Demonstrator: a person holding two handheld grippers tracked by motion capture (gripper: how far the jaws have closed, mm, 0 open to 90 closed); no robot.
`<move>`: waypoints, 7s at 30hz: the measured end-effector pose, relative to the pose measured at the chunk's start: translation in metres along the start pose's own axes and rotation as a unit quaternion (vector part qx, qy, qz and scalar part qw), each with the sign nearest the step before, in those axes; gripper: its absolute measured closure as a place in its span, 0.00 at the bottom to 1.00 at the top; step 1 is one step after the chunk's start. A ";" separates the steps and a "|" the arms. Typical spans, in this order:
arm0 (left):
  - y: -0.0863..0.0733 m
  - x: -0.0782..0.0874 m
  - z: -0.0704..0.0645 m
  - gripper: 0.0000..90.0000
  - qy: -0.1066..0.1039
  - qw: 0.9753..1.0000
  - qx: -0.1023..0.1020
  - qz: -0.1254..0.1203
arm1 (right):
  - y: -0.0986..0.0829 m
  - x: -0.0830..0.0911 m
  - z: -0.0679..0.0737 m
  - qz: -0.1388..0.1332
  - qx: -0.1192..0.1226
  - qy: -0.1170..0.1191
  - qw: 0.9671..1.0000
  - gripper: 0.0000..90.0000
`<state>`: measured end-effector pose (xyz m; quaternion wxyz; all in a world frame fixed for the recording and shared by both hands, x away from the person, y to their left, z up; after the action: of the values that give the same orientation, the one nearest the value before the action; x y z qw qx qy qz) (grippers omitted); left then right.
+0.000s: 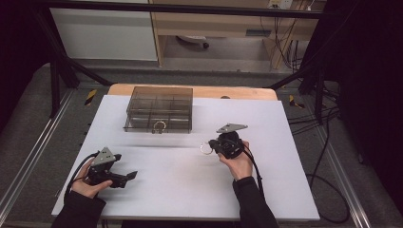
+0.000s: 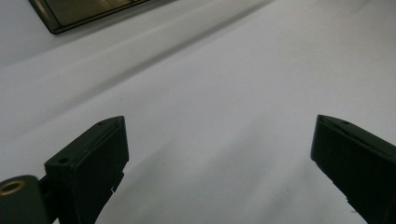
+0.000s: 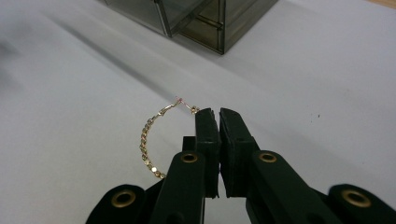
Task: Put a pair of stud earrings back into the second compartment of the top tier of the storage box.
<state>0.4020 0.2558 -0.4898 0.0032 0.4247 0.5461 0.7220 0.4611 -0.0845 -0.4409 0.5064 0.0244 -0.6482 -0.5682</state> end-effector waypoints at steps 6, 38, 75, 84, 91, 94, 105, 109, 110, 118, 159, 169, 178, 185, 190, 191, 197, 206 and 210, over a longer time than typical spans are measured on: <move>0.000 0.000 0.000 0.04 0.000 1.000 0.000 0.000 | 0.006 0.003 0.002 -0.006 0.004 0.001 1.000 0.97; 0.000 0.001 0.000 0.04 -0.001 1.000 0.001 -0.001 | 0.052 0.010 0.028 -0.038 0.033 0.014 0.999 0.97; 0.001 0.001 0.000 0.04 -0.002 1.000 0.001 -0.004 | 0.095 -0.021 0.051 -0.051 0.051 0.013 0.997 0.97; 0.001 0.002 0.001 0.04 -0.002 1.000 0.003 -0.005 | 0.104 -0.029 0.056 -0.053 0.052 0.013 0.997 0.97; 0.001 0.002 0.000 0.04 -0.002 1.000 0.002 -0.005 | 0.112 -0.039 0.060 -0.054 0.052 0.011 0.997 0.97; 0.001 0.002 0.000 0.04 -0.004 1.000 0.003 -0.005 | 0.116 -0.045 0.062 -0.054 0.052 0.013 0.997 0.97; 0.001 0.002 0.000 0.04 -0.004 1.000 0.003 -0.004 | 0.125 -0.065 0.067 -0.051 0.050 0.008 0.997 0.97; 0.001 0.002 0.000 0.04 -0.004 1.000 0.003 -0.005 | 0.127 -0.072 0.067 -0.051 0.049 0.006 0.997 0.97; 0.001 0.002 0.000 0.04 -0.004 1.000 0.003 -0.005 | 0.127 -0.073 0.067 -0.051 0.049 0.005 0.998 0.97; 0.002 0.003 0.000 0.04 -0.004 1.000 0.002 -0.006 | 0.129 -0.087 0.067 -0.048 0.047 0.005 0.998 0.97; 0.002 0.003 0.000 0.04 -0.005 1.000 0.003 -0.008 | 0.121 -0.129 0.069 -0.015 0.044 0.001 0.999 0.97; 0.002 0.003 0.000 0.04 -0.006 1.000 0.003 -0.008 | 0.123 -0.124 0.068 -0.023 0.038 0.006 0.999 0.89; 0.001 0.002 0.000 0.04 -0.006 1.000 0.002 -0.005 | 0.130 -0.098 0.068 -0.050 0.041 0.021 0.998 0.61; 0.001 0.002 -0.001 0.04 -0.006 1.000 0.001 -0.004 | 0.124 -0.076 0.062 -0.061 0.041 0.031 0.997 0.40; 0.001 0.001 -0.001 0.04 -0.005 1.000 0.001 -0.004 | 0.116 -0.062 0.058 -0.059 0.050 0.037 0.996 0.27; 0.001 0.001 -0.001 0.04 -0.005 1.000 0.001 -0.003 | 0.115 -0.058 0.057 -0.061 0.051 0.037 0.996 0.25; 0.001 0.001 -0.001 0.04 -0.005 1.000 0.001 -0.002 | 0.106 -0.041 0.049 -0.064 0.053 0.030 0.996 0.16; 0.001 0.001 -0.001 0.04 -0.005 1.000 0.000 -0.001 | 0.087 -0.023 0.035 -0.063 0.047 0.027 0.997 0.08; 0.001 0.001 -0.001 0.04 -0.006 1.000 0.001 -0.002 | 0.077 -0.017 0.030 -0.063 0.047 0.027 0.997 0.07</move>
<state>0.4011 0.2549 -0.4883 0.0077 0.4281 0.5480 0.7186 0.4904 -0.0259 -0.3880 0.4857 0.1040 -0.6570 -0.5672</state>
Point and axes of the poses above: each handheld gripper's, and its own axes: x roughly backward along the jaws, y roughly out of its top, z roughly to its left, the point moved 7 cm from there along -x, roughly forward along the jaws, and after that the axes turned 7 degrees about y, right-handed, at the moved point
